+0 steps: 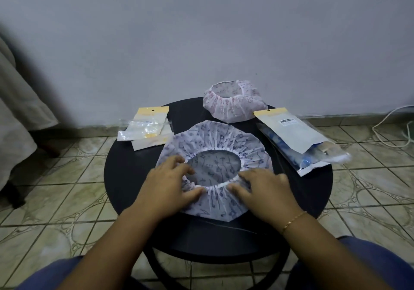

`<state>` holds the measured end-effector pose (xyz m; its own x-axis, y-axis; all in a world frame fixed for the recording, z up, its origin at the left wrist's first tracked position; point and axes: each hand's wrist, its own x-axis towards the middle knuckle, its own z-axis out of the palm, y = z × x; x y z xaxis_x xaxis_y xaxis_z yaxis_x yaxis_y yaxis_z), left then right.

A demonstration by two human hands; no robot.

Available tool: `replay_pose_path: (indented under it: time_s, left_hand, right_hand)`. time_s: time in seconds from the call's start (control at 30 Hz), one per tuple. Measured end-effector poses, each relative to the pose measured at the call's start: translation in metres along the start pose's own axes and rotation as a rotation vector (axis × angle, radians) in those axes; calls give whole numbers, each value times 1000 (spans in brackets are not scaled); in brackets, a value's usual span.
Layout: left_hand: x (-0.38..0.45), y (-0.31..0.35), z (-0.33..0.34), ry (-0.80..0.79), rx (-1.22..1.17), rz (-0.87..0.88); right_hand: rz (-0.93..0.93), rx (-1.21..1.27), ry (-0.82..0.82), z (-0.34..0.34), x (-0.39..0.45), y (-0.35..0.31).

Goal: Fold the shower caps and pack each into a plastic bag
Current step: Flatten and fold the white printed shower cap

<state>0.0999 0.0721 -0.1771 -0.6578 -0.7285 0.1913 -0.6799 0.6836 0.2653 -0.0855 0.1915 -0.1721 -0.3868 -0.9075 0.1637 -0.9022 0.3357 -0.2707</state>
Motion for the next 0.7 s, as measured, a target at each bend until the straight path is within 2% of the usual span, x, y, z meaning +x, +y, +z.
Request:
replay_pose_path:
  time_s: [0.07,0.2,0.23,0.3,0.37,0.43,0.5,0.6,0.63,0.7]
  left_hand:
    - [-1,3,-1,-12,-112,-68]
    - [-1,13,-9,90,-392,-153]
    - [-1,13,-11,134,-360,-152]
    - [-2,9,-11,191,-127,-123]
    - [-3,7,-11,98,73,-142]
    - [-3,5,-9,-43,59,-200]
    - [-4,7,-8,-96,-47,-229]
    - [-8,18,-7,-94,-85,-225]
    - [-10,23,-6,-98,-63,-227]
    - [-13,35,-4,-98,-15,-221]
  right_hand:
    - [30,-47,-12,5,2,3]
    - [48,-29,293,3,6,2]
    - [54,-34,290,0,5,0]
    - [74,-47,135,0,4,-4]
    - [95,-85,38,0,2,-1]
    - [109,-67,40,0,3,2]
    - [101,-71,81,2,3,0]
    - [-50,-64,309,3,0,-11]
    - [-82,-64,287,2,-3,-17]
    - [-56,-56,110,7,-7,-24]
